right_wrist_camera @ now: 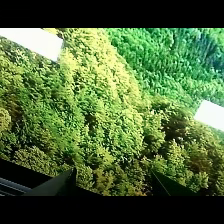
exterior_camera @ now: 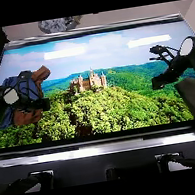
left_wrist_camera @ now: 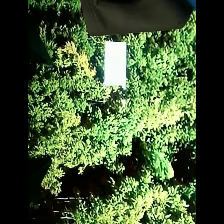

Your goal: Fold the shirts.

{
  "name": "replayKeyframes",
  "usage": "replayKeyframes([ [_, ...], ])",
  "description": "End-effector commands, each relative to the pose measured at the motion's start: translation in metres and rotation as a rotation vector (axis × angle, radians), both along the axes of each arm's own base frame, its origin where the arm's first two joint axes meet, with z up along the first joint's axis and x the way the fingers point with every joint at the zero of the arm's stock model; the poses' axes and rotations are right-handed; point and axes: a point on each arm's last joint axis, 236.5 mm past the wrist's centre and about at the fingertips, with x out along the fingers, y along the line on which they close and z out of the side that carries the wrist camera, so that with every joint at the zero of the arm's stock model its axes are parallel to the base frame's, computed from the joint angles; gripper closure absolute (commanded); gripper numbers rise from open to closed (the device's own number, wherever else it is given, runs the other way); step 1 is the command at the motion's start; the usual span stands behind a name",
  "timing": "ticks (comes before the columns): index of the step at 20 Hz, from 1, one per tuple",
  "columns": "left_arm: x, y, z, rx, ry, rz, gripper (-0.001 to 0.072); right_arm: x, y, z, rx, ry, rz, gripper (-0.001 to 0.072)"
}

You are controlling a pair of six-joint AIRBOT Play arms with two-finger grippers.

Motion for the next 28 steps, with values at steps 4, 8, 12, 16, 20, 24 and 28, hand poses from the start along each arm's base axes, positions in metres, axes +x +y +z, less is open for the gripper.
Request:
replayKeyframes([
  [4,0.02,-0.005,0.002,-0.017,-0.075,-0.006,0.0031,0.02,-0.001,0.003,-0.002,-0.085,-0.009,0.0149],
  [8,0.042,-0.011,0.01,-0.039,-0.174,-0.016,0.0032,0.035,-0.001,0.006,-0.003,-0.147,-0.015,0.0149],
  [12,0.083,-0.005,0.029,-0.041,-0.345,-0.012,0.0008,0.043,-0.007,0.008,-0.025,-0.185,-0.018,0.0149],
  [16,0.135,0.109,0.07,-0.036,-0.394,0.321,-0.0013,0.045,-0.009,0.007,-0.041,-0.188,0.008,0.0148],
  [20,0.12,0.234,0.066,-0.222,-0.249,0.798,-0.0013,0.045,-0.008,0.007,-0.037,-0.189,0.007,0.0147],
  [24,0.095,0.286,0.037,-0.227,-0.189,0.901,-0.0013,0.047,-0.004,0.008,-0.021,-0.197,0.007,0.0148],
  [28,0.111,0.297,-0.006,-0.214,-0.175,0.866,-0.0013,0.045,-0.002,0.007,-0.01,-0.19,0.01,0.0149],
])
